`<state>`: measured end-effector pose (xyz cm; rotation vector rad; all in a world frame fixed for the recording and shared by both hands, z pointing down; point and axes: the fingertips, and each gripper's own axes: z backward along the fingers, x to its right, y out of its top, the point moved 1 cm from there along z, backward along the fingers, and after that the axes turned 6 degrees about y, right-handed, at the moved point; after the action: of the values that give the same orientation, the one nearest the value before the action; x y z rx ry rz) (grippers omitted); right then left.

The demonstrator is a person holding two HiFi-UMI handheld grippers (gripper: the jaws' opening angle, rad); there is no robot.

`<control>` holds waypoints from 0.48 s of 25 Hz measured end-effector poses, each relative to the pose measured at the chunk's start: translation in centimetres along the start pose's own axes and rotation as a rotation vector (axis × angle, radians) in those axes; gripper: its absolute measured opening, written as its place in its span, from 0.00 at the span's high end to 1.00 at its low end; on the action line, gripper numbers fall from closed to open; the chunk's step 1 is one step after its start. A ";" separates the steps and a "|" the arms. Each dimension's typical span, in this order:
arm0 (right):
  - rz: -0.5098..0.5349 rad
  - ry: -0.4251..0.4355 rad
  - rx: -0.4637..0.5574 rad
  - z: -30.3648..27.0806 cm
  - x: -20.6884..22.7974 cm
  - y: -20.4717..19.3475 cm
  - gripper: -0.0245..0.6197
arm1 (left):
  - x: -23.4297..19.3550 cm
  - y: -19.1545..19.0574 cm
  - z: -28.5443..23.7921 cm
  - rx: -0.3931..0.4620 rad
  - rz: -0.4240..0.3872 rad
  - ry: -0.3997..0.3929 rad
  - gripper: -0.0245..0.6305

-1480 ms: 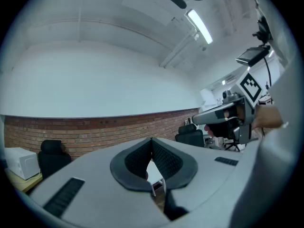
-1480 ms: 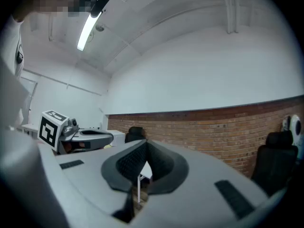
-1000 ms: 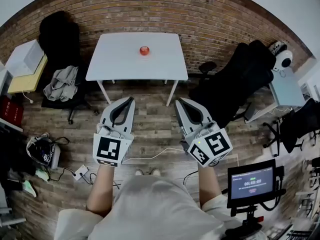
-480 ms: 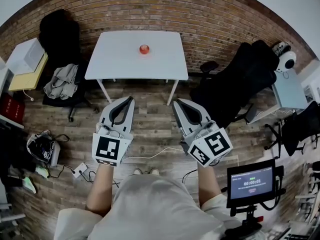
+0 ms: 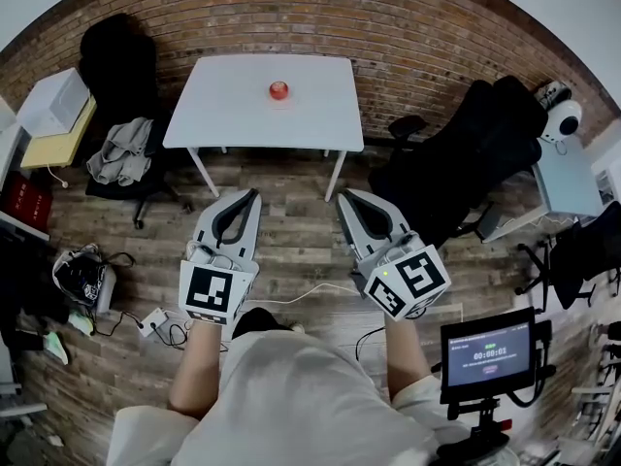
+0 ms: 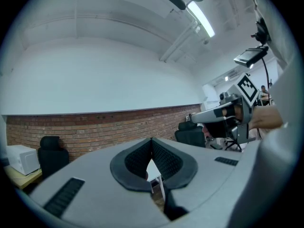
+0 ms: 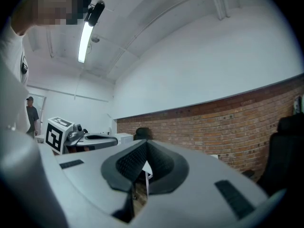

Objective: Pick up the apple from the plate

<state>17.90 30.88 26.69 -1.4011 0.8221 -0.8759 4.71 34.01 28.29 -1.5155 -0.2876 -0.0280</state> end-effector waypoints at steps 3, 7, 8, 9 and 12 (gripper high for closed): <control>-0.001 -0.004 -0.001 -0.1 1.8 -0.2 0.96 | 0.6 -0.2 -1.7 -0.017 -0.003 -0.002 0.95; -0.012 0.000 -0.009 -0.2 2.3 -0.6 0.96 | 0.7 -0.1 -2.1 -0.012 0.000 -0.001 0.95; -0.015 0.005 -0.009 -0.2 2.3 -0.6 0.96 | 0.8 -0.2 -2.1 -0.010 0.004 -0.002 0.95; -0.014 0.008 -0.008 -0.1 2.4 -0.6 0.96 | 0.9 -0.3 -2.1 -0.009 0.007 -0.003 0.95; -0.003 0.003 -0.009 0.0 2.6 -0.7 0.96 | 1.3 -0.5 -2.2 -0.006 0.004 -0.010 0.95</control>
<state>19.10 28.62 27.47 -1.4091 0.8272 -0.8784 6.22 32.03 28.95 -1.5227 -0.2930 -0.0184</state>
